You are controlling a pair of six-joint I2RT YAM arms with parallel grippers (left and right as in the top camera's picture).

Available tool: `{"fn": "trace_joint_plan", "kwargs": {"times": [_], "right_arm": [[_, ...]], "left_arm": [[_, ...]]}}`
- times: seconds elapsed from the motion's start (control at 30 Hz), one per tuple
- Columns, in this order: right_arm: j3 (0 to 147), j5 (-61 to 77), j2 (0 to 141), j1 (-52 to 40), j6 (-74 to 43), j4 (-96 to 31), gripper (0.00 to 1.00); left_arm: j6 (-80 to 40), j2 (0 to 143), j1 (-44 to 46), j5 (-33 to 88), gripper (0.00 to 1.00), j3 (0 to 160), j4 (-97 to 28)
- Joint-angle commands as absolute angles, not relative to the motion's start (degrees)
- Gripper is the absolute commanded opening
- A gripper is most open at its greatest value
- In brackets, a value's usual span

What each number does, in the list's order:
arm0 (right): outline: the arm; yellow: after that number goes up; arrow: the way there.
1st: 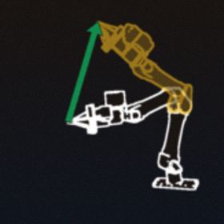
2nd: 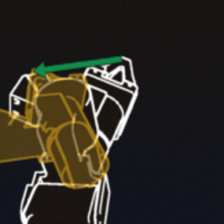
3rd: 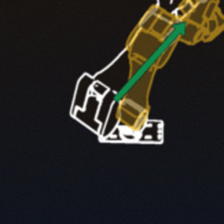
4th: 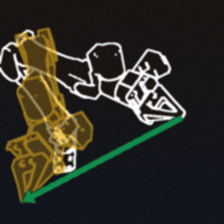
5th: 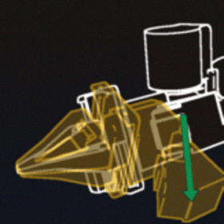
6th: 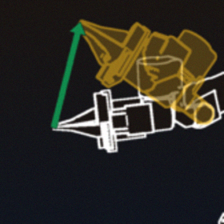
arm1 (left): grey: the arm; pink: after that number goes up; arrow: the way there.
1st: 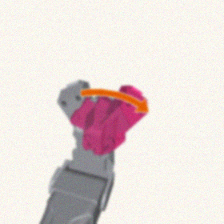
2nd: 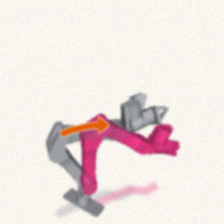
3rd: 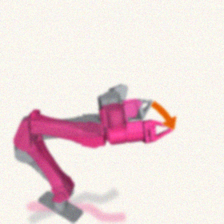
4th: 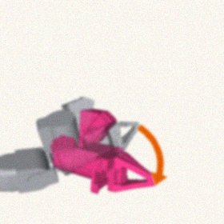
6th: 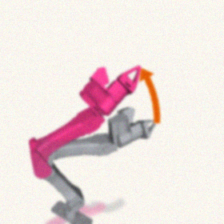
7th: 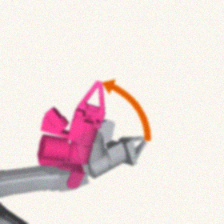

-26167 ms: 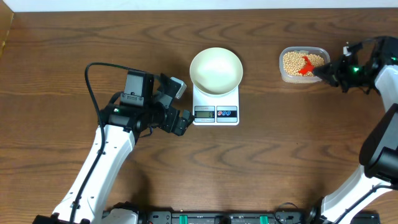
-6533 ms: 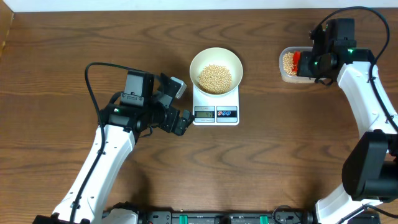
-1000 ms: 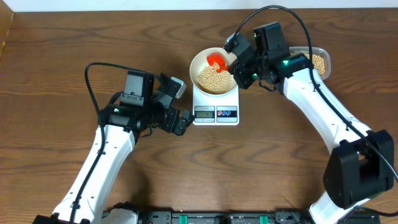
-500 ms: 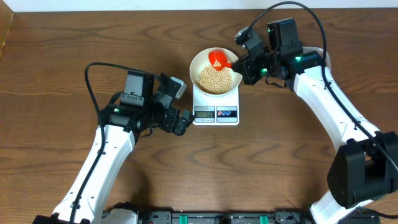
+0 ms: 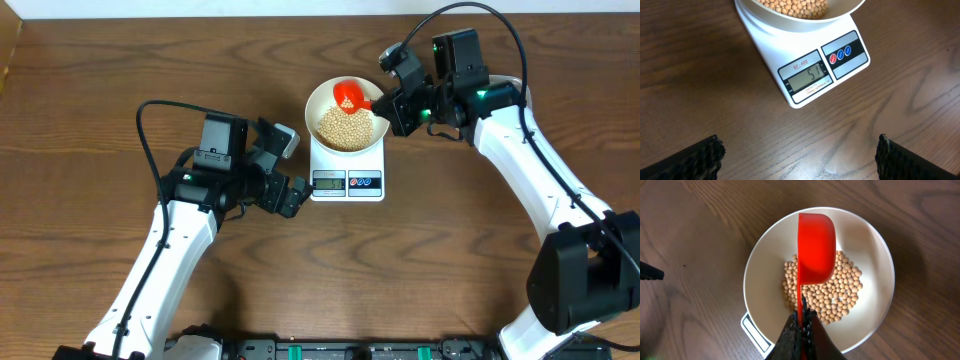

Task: Scoop item into bowl and weigh 50g on scale
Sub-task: 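Tip the red scoop to pour soybeans into the bowl, then carry the red scoop back right to the soybean tub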

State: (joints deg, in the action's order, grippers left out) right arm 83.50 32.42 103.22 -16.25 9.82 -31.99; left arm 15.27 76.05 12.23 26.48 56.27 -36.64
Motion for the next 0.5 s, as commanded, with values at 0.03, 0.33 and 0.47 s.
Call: {"fn": "trace_joint_plan", "kwargs": {"times": [0.03, 0.33, 0.47], "right_arm": [[84.1, 33.6, 101.5, -16.2, 9.0, -32.0, 0.01], [84.1, 34.7, 101.5, -15.8, 8.1, -31.9, 0.01], [84.1, 35.1, 101.5, -15.4, 7.7, -31.9, 0.01]], "left_arm": [[15.6, 75.6, 12.3, 26.3, 0.99, 57.3, -36.7], [15.6, 75.6, 12.3, 26.3, 0.99, 57.3, -36.7], [15.6, 75.6, 12.3, 26.3, 0.99, 57.3, -36.7]]}}
